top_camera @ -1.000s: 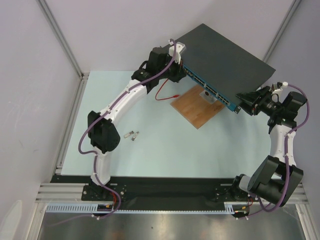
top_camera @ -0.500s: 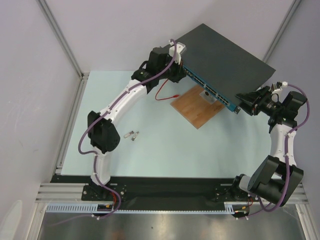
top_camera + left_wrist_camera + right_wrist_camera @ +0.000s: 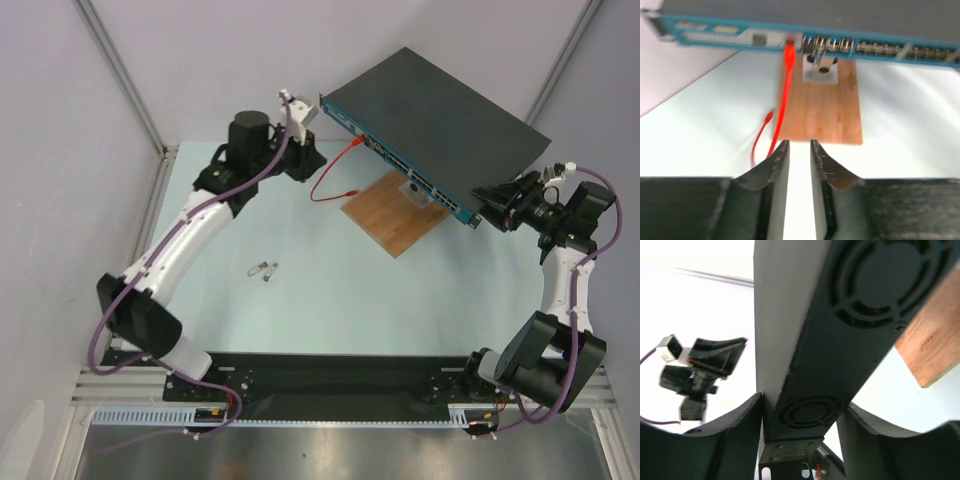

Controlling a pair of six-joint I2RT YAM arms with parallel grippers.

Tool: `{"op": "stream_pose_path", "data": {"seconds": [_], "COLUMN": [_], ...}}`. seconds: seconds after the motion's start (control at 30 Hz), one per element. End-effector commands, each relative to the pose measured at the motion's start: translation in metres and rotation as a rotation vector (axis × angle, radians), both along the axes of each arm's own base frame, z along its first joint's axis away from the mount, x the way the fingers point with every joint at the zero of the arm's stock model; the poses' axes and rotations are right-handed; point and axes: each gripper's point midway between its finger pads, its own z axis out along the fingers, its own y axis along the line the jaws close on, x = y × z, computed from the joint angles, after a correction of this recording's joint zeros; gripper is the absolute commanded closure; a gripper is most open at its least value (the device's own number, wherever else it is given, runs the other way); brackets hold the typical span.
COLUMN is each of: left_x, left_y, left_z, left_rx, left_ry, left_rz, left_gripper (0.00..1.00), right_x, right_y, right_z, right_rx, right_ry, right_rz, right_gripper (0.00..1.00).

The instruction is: Insert the plug into the switch port

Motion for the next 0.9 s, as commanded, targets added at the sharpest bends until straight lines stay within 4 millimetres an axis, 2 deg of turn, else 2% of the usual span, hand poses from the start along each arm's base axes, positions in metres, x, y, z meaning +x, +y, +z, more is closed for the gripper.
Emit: {"op": "stream_pose_path", "data": {"seconds": [0.0,0.03,0.07,0.1,0.13,0.17,0.2,0.27,0.33,0.37,0.53,0.63,0.67,0.7,0.83,0.87], "left_x": [-0.032,-0.033,-0.048,-0.052,-0.056,-0.062,-0.074,-0.083,-0.098,-0.106,-0.11,-0.103,-0.101,-0.093,-0.089,-0.082], "left_y": [0.036,0.051,0.066,0.077,0.096,0.106,0.118,0.147,0.169,0.181,0.197,0.197,0.197,0.196,0.196,0.201], "left_z": [-0.016,-0.026,-0.041,-0.051,-0.061,-0.071,-0.089,-0.115,-0.151,-0.175,-0.22,-0.226,-0.239,-0.236,-0.257,-0.256], "left_rx": [0.097,0.154,0.2,0.235,0.286,0.312,0.346,0.452,0.569,0.632,0.767,0.804,0.828,0.838,0.972,1.018], "left_ry": [0.032,0.024,0.057,0.067,0.065,0.074,0.1,0.12,0.152,0.193,0.245,0.318,0.373,0.375,0.462,0.463], "left_rz": [-0.051,-0.051,-0.053,-0.051,-0.041,-0.042,-0.044,-0.036,-0.06,-0.058,-0.095,-0.099,-0.115,-0.102,-0.124,-0.095], "left_gripper": [0.71,0.69,0.64,0.62,0.58,0.51,0.48,0.43,0.43,0.43,0.45,0.51,0.53,0.55,0.56,0.56], "right_x": [0.012,0.011,0.009,0.007,0.005,0.003,0.001,-0.005,-0.01,-0.012,-0.023,-0.028,-0.029,-0.031,-0.036,-0.036], "right_y": [-0.022,-0.024,-0.027,-0.027,-0.028,-0.029,-0.032,-0.032,-0.034,-0.035,-0.037,-0.039,-0.039,-0.039,-0.037,-0.037], "right_z": [0.002,0.002,0.001,0.002,0.003,0.003,0.005,0.007,0.012,0.014,0.018,0.014,0.016,0.018,0.024,0.025], "right_rx": [-0.204,-0.215,-0.208,-0.209,-0.213,-0.218,-0.224,-0.238,-0.249,-0.271,-0.36,-0.411,-0.429,-0.45,-0.478,-0.481], "right_ry": [-0.143,-0.15,-0.132,-0.13,-0.134,-0.13,-0.132,-0.136,-0.136,-0.151,-0.148,-0.13,-0.135,-0.147,-0.16,-0.159], "right_rz": [-0.069,-0.069,-0.075,-0.075,-0.075,-0.073,-0.082,-0.079,-0.088,-0.086,-0.069,-0.067,-0.069,-0.067,-0.069,-0.073], "right_gripper": [0.29,0.24,0.21,0.14,0.11,0.05,0.0,0.0,0.0,0.0,0.0,0.0,0.0,0.0,0.0,0.0]}}
